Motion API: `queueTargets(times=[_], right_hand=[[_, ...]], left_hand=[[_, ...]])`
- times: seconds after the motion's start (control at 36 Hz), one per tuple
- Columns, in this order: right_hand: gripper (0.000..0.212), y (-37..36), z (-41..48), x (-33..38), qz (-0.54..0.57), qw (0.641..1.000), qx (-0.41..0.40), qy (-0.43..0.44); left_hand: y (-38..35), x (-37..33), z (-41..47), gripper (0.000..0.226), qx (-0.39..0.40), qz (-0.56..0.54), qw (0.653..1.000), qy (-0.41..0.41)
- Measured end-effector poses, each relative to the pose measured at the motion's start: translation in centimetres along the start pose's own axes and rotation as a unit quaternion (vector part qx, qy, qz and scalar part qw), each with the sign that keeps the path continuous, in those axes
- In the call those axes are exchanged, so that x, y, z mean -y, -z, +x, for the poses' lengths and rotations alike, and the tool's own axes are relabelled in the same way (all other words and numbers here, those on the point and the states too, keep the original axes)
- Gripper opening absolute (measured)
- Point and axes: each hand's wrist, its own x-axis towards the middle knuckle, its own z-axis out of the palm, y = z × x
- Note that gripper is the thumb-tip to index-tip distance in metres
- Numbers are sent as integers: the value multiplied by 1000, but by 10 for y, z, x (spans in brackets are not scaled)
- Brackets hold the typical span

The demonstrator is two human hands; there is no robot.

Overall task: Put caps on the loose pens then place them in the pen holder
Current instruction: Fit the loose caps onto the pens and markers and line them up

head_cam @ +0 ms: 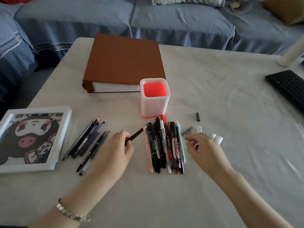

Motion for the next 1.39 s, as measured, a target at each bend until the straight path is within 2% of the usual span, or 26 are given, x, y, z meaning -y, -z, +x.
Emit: queueTargets(times=[0.17, 0.22, 0.33, 0.44, 0.69, 0.78, 0.94, 1.0, 1.11, 1.19, 1.28, 1.39], right_hand=[[19, 35, 8, -54, -42, 990, -42, -128], [25, 42, 13, -65, -51, 984, -33, -170], [31, 40, 22, -72, -45, 975, -3, -217], [26, 28, 25, -70, -55, 974, 3, -220], [22, 12, 37, -45, -43, 984, -65, -161], [26, 5, 45, -37, -87, 985, -50, -138], [27, -2, 56, -27, -138, 976, -29, -167], [26, 0, 54, -25, -79, 981, -44, -172], [11, 11, 43, -11, 153, 975, -63, -151], [13, 19, 27, 8, 317, 936, -58, -139], [12, 23, 9, 22, 461, 878, -42, -123], [15, 18, -6, 33, 540, 835, -38, -104]], left_hand=[[-4, -17, -10, 6, 40, -43, 997, -41], [-6, -21, -11, 3, 49, -72, 996, -35], [-9, -23, -15, 15, 67, -105, 992, -19], [-7, -22, -18, 13, 82, -118, 990, -4], [-4, -16, -21, 12, 91, -112, 989, 18], [-5, -15, -22, 10, 89, -110, 990, 25], [-5, -18, -20, 13, 81, -120, 989, 31], [-3, -19, -20, 14, 80, -124, 989, 28], [-1, -24, -20, 17, 77, -140, 987, 24], [-1, -27, -21, 20, 80, -162, 983, 29], [-1, -31, -23, 20, 91, -179, 979, 28], [0, -38, -27, 17, 104, -199, 974, 31]])
